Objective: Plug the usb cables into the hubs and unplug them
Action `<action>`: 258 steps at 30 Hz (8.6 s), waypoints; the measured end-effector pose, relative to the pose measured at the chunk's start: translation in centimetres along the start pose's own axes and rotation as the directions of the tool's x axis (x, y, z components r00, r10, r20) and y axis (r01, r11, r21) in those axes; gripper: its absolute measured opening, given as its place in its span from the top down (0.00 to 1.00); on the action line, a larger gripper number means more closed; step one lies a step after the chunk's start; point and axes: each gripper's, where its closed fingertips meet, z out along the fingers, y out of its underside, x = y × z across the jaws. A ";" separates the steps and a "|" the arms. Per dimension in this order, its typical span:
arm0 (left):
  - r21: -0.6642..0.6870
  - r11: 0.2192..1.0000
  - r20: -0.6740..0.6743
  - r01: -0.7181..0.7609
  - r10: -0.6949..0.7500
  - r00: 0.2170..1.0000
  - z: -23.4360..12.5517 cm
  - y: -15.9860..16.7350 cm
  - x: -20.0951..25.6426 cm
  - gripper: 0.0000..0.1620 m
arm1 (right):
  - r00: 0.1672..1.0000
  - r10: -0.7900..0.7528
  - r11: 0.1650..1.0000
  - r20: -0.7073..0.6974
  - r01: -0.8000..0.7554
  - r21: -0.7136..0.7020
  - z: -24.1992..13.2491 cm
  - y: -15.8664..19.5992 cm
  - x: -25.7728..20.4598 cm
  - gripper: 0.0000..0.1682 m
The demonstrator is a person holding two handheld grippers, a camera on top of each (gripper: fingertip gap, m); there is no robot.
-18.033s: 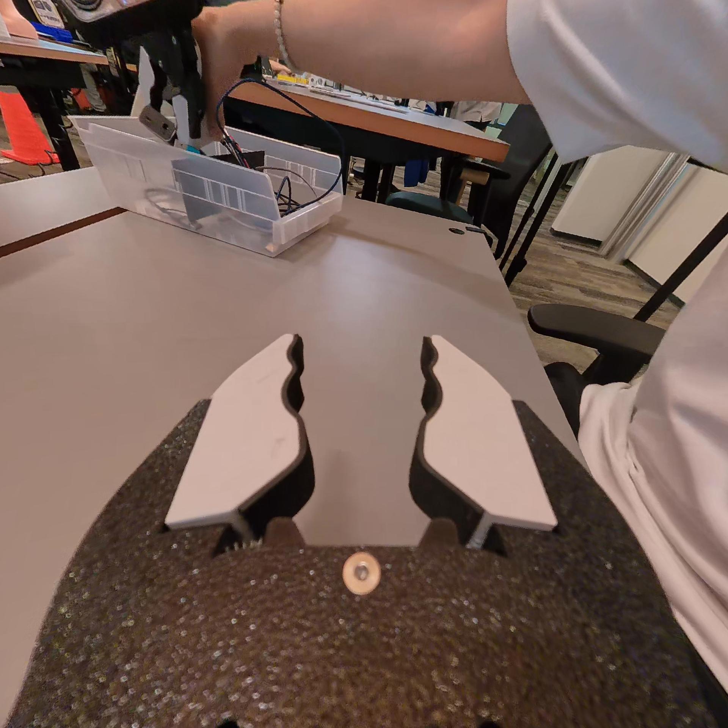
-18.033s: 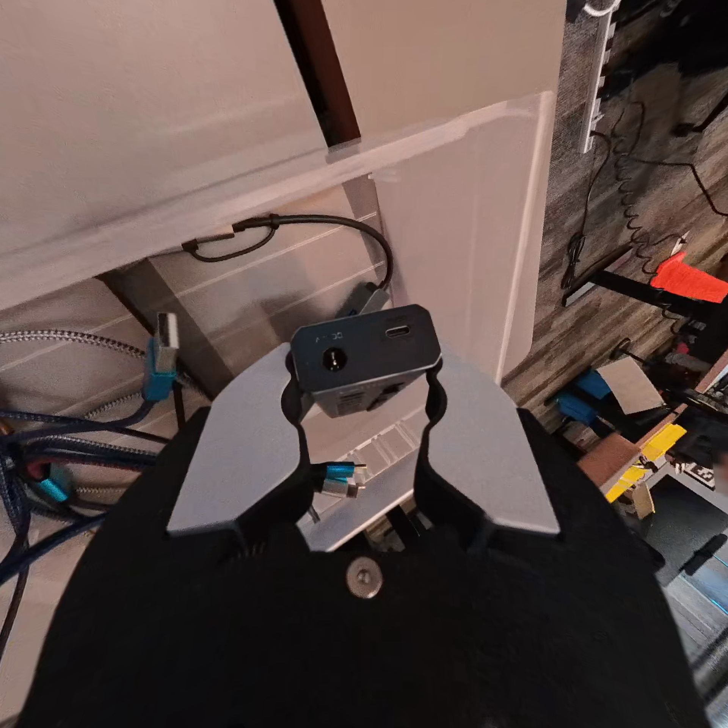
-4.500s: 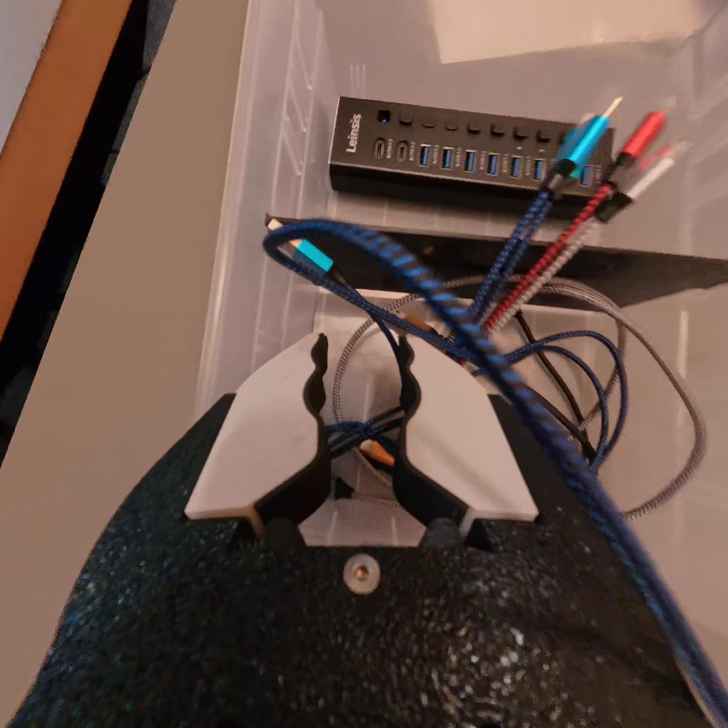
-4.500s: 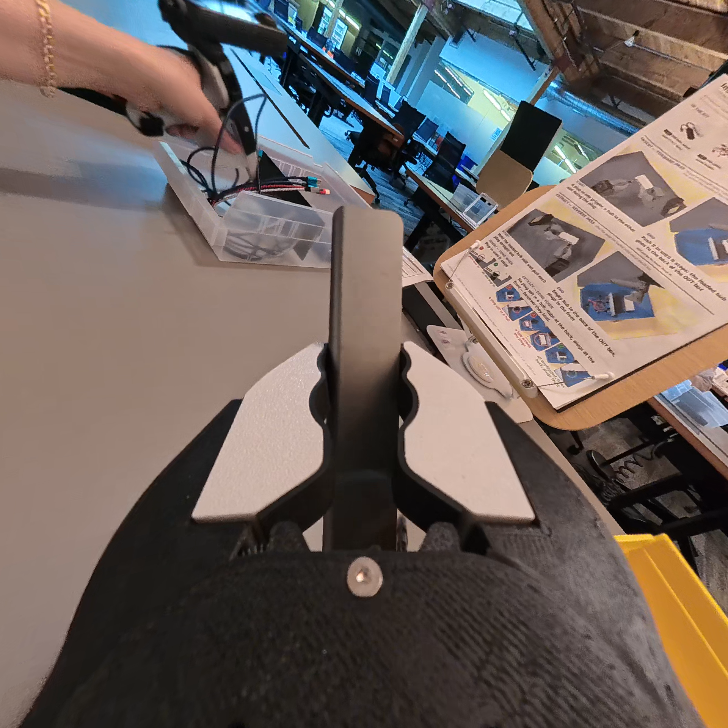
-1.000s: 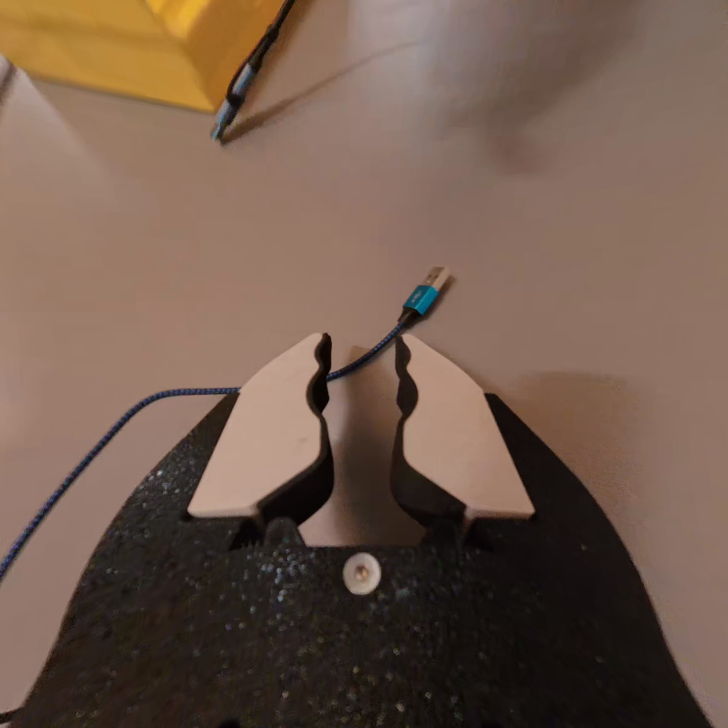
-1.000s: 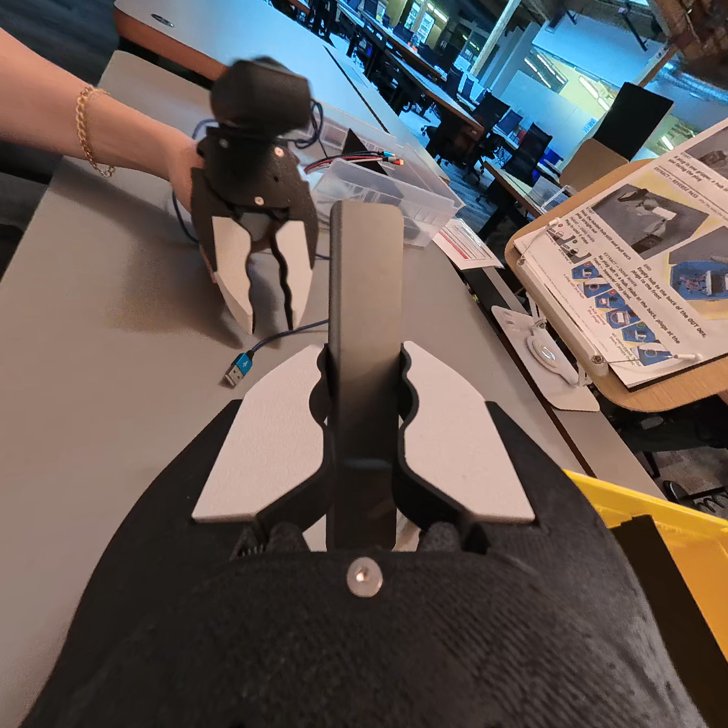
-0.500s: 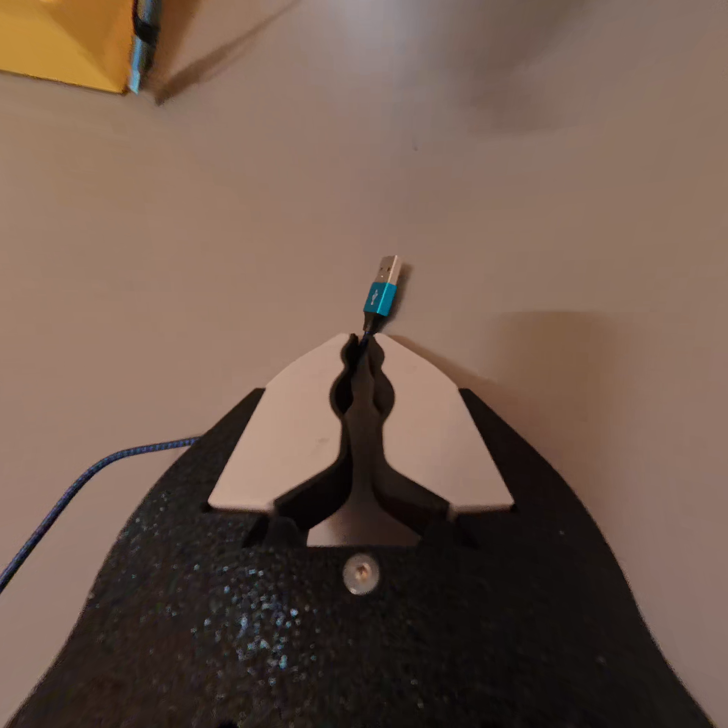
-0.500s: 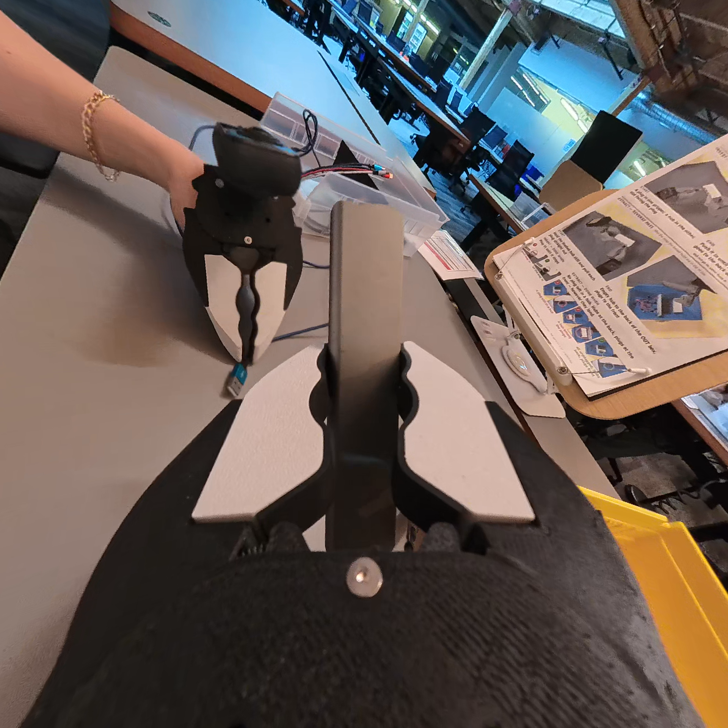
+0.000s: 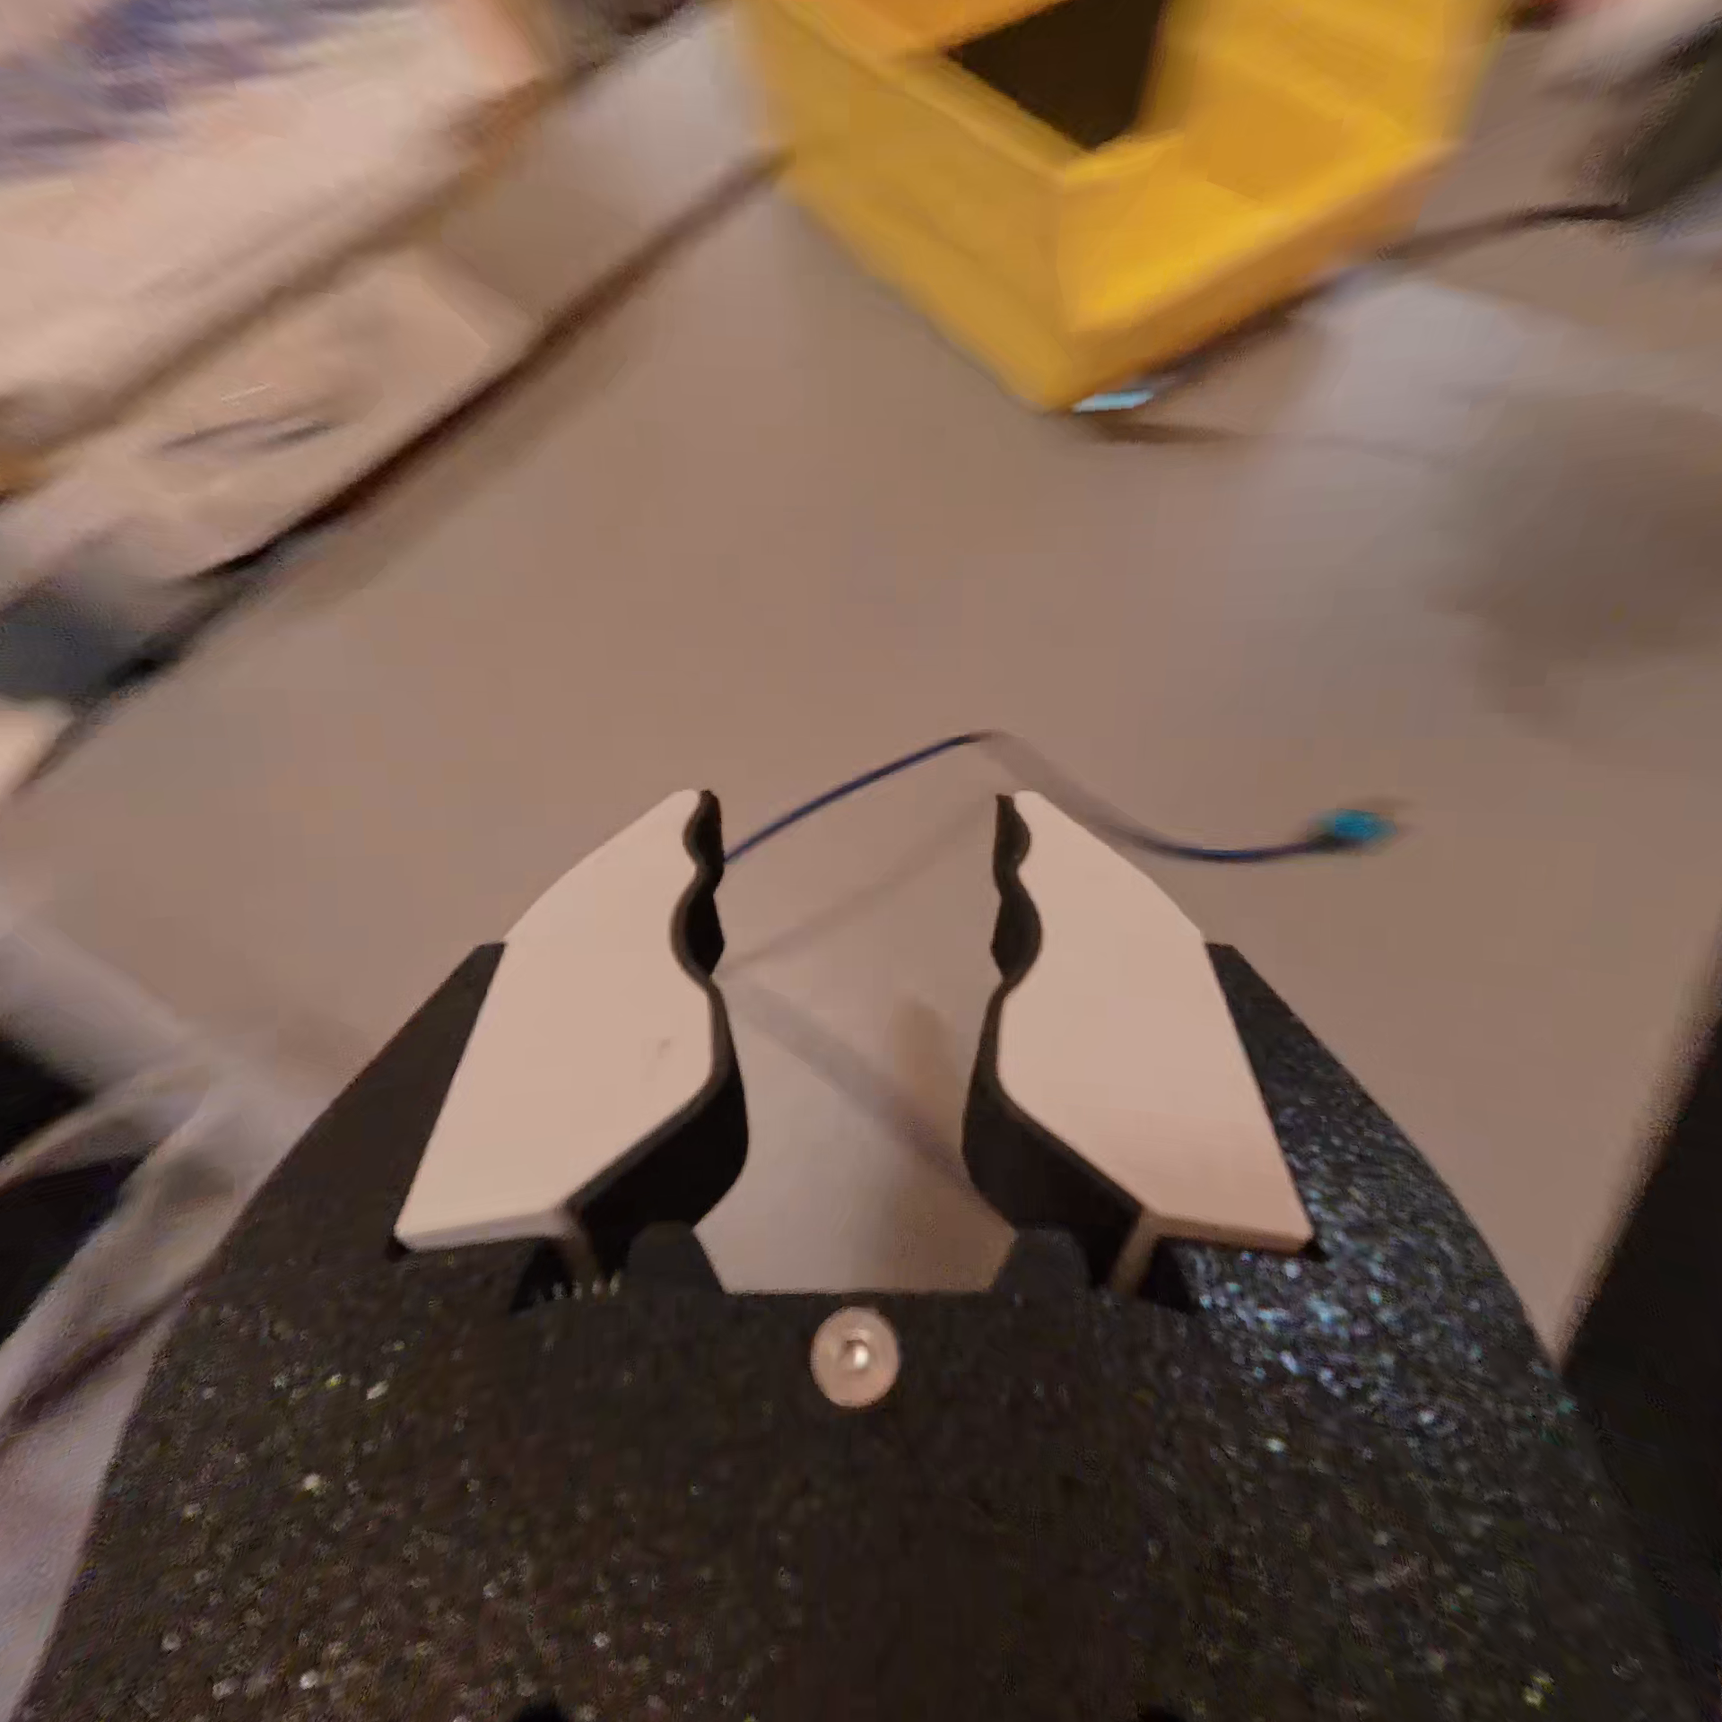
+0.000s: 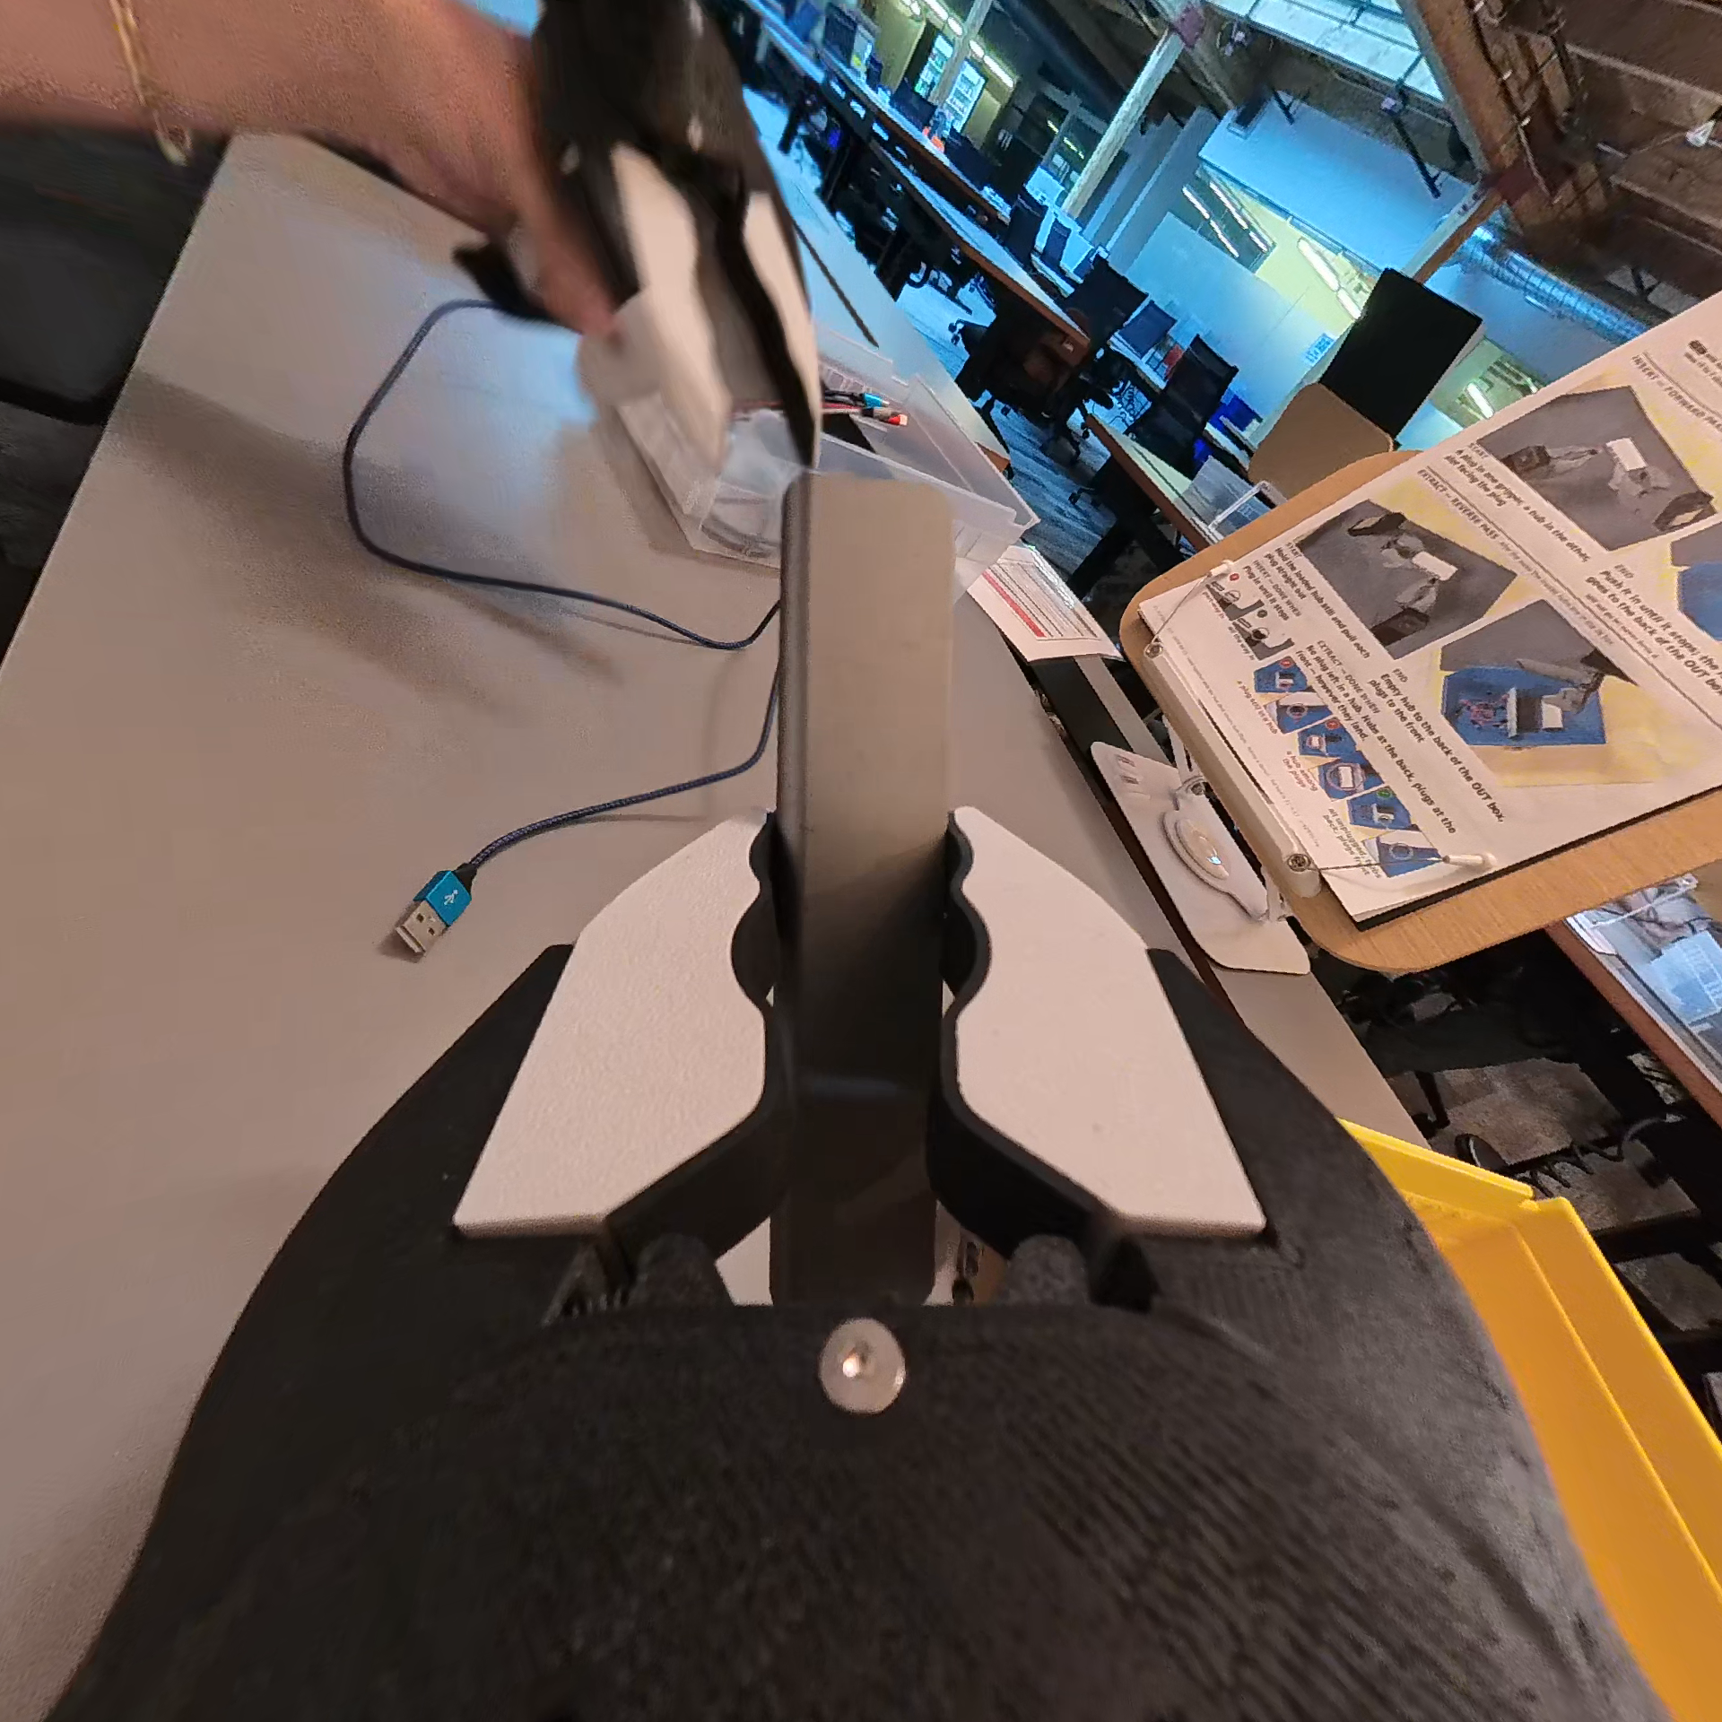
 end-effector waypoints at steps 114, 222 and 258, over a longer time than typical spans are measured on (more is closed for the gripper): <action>-0.058 0.270 0.223 -0.961 0.942 0.251 5.3 3.8 6.5 0.89 | 0.990 0.050 0.999 -0.134 -0.048 0.019 -4.8 1.4 2.9 0.81; 0.398 0.699 -0.574 0.594 -0.315 0.756 -2.1 -12.8 4.2 0.94 | 0.979 0.201 0.949 -0.032 -0.187 0.253 -2.6 -1.9 1.9 0.75; -0.185 0.617 -0.811 0.765 -0.535 0.235 4.6 -10.3 14.8 0.93 | 0.987 0.144 0.890 -0.074 -0.097 0.446 2.7 -4.1 -0.3 0.76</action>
